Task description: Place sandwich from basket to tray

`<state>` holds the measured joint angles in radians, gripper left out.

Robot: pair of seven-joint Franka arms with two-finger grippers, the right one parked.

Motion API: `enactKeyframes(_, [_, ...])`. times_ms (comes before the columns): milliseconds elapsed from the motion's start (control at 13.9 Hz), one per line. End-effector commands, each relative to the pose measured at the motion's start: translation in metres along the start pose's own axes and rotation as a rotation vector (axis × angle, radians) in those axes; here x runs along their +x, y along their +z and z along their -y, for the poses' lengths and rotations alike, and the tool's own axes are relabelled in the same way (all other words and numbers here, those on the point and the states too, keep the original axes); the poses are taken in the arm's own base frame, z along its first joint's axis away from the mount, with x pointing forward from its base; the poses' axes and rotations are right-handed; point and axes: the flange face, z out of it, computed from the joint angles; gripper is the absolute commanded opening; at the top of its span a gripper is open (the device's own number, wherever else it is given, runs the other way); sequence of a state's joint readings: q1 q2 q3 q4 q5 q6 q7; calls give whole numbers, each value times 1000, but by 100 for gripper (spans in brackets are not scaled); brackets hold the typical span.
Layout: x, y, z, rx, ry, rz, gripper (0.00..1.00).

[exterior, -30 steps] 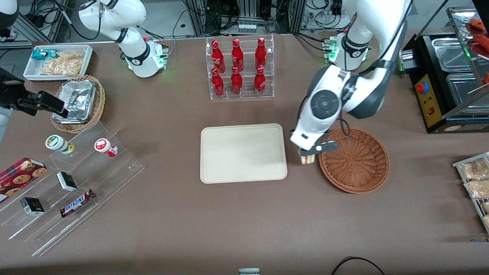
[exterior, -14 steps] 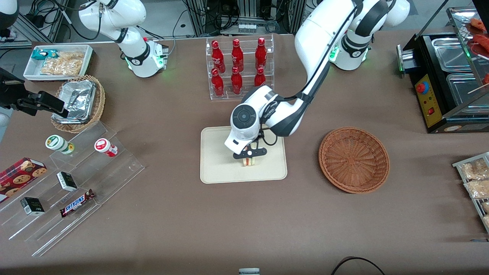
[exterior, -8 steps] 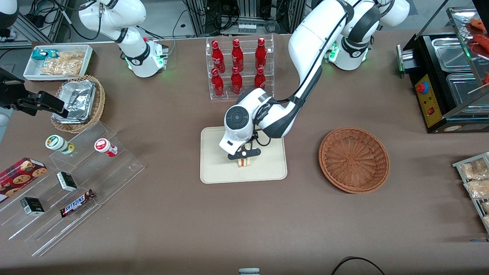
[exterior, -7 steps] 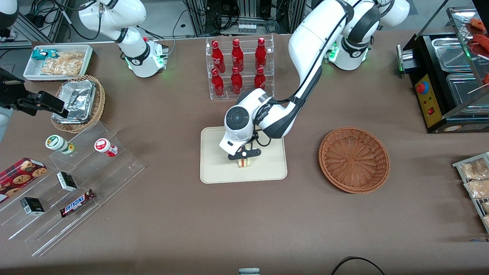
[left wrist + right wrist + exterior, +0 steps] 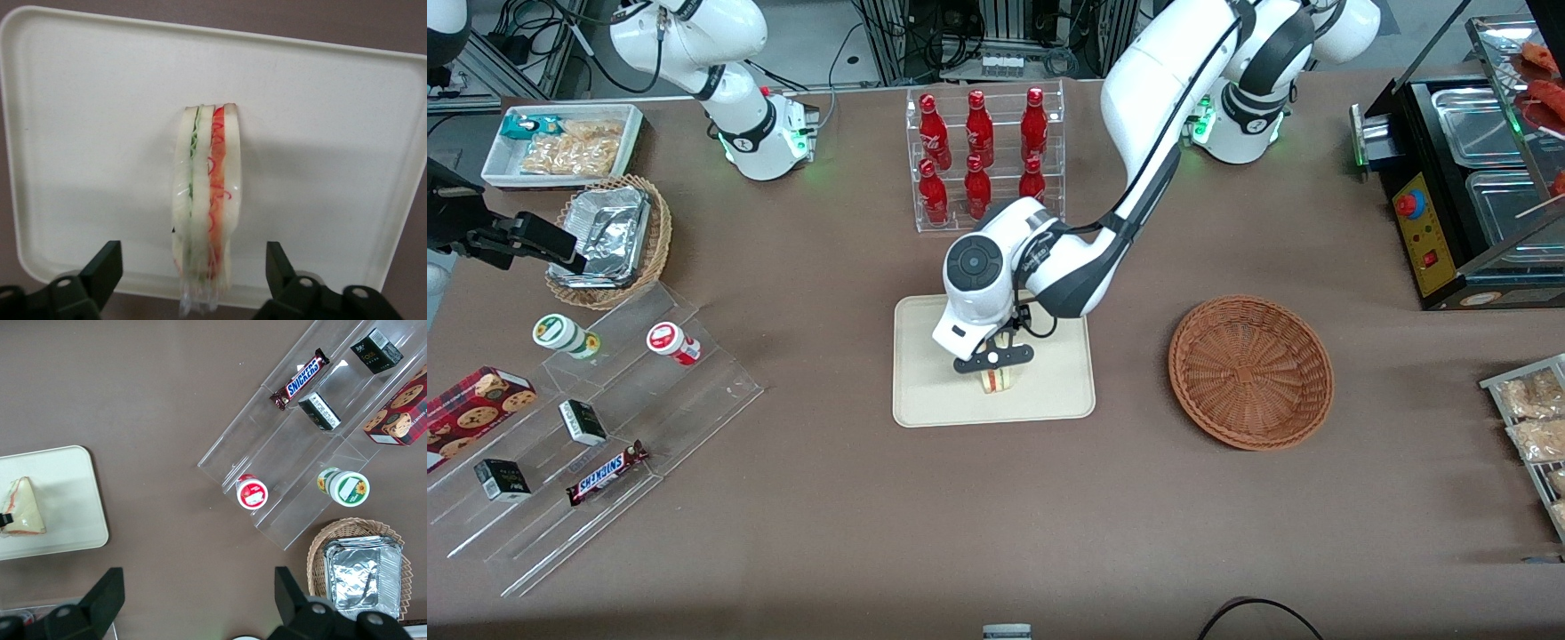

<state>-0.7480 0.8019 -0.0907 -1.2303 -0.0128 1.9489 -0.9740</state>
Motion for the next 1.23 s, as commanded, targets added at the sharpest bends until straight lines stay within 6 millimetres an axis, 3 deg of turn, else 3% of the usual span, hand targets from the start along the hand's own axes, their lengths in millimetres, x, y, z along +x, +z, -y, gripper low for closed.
enactKeyframes(0, [-9,-42,12,45,-14,-10,100])
enactKeyframes(216, [2,-78,37,84,-48,-33,100])
enactKeyframes(288, [11,-93,55,106,-64,-24,100])
enactKeyframes(432, [23,-109,95,134,-83,2,100])
enactKeyframes(577, [48,-129,149,118,-27,36,100])
enactKeyframes(937, [76,-150,249,99,47,81,100])
enactKeyframes(1153, [80,-168,301,86,77,93,100])
